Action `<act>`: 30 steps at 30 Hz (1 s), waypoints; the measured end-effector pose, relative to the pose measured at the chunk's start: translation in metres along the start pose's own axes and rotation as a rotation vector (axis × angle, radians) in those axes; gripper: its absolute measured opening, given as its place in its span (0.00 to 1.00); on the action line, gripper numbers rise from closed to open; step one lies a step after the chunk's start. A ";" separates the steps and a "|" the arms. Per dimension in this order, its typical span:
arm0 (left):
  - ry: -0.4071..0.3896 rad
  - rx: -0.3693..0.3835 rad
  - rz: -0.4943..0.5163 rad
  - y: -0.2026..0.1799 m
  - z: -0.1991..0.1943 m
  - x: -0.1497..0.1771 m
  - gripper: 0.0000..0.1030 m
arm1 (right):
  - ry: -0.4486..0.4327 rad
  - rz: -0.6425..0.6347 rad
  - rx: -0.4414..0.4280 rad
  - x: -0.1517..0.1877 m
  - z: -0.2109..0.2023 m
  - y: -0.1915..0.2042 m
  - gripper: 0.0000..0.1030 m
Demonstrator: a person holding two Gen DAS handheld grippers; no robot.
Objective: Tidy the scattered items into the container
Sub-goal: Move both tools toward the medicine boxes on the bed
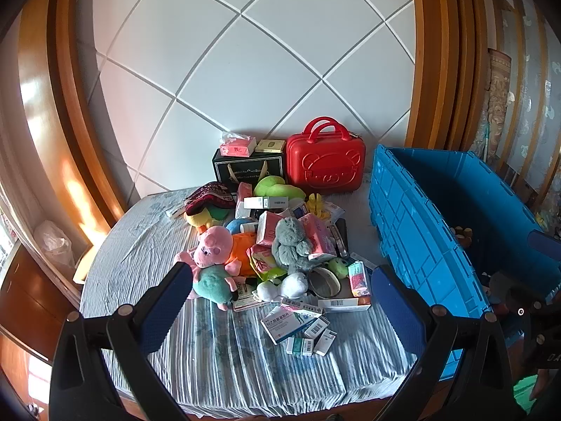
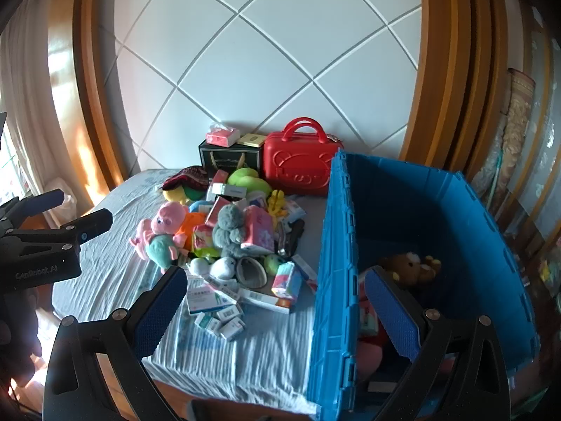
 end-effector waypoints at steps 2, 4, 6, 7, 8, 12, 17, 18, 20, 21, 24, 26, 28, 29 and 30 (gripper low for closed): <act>0.000 -0.001 0.000 0.000 0.001 0.000 1.00 | 0.000 0.000 0.001 0.000 0.000 0.000 1.00; 0.001 0.000 -0.001 0.000 0.001 0.000 1.00 | 0.000 -0.001 0.001 0.000 0.000 0.000 1.00; 0.001 -0.002 -0.002 0.000 0.001 0.000 1.00 | 0.000 -0.001 -0.001 0.000 0.000 0.000 1.00; 0.001 -0.002 -0.003 0.000 0.001 0.000 1.00 | 0.000 -0.001 -0.001 0.000 0.000 0.000 1.00; 0.001 -0.002 -0.003 0.000 0.001 0.000 1.00 | 0.001 -0.001 -0.001 0.000 0.001 0.001 1.00; 0.003 -0.005 -0.004 0.000 0.001 0.000 1.00 | 0.002 -0.001 -0.001 -0.001 0.002 0.002 1.00; 0.017 -0.013 -0.012 0.002 0.007 0.006 1.00 | -0.002 0.001 -0.017 -0.001 0.003 0.004 1.00; 0.024 -0.013 -0.016 0.003 0.009 0.008 1.00 | -0.003 0.000 -0.023 -0.001 0.004 0.005 1.00; 0.036 -0.012 -0.027 0.007 0.014 0.013 1.00 | -0.010 -0.004 -0.040 -0.001 0.005 0.009 1.00; 0.046 -0.013 -0.033 0.009 0.016 0.016 1.00 | -0.009 -0.006 -0.048 0.000 0.007 0.010 1.00; 0.071 -0.011 -0.054 0.016 0.021 0.026 1.00 | 0.005 -0.004 -0.066 0.004 0.012 0.013 1.00; 0.085 -0.015 -0.059 0.020 0.024 0.029 1.00 | 0.012 -0.002 -0.074 0.005 0.015 0.014 1.00; 0.094 -0.022 -0.056 0.023 0.026 0.031 1.00 | 0.018 -0.003 -0.080 0.006 0.018 0.016 1.00; 0.096 -0.026 -0.056 0.024 0.026 0.032 1.00 | 0.021 -0.003 -0.083 0.007 0.019 0.017 1.00; 0.099 -0.029 -0.056 0.024 0.027 0.033 1.00 | 0.025 -0.004 -0.086 0.008 0.020 0.017 1.00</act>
Point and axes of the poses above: each gripper's, at about its wrist camera, not at the fingertips, and z roughly the way its jaws point, y to its left, x to its underside, the point moved 7 cm from there along z, roughly the way its jaws point, and after that the axes turned 5 degrees about z, right-handed, at the moved point
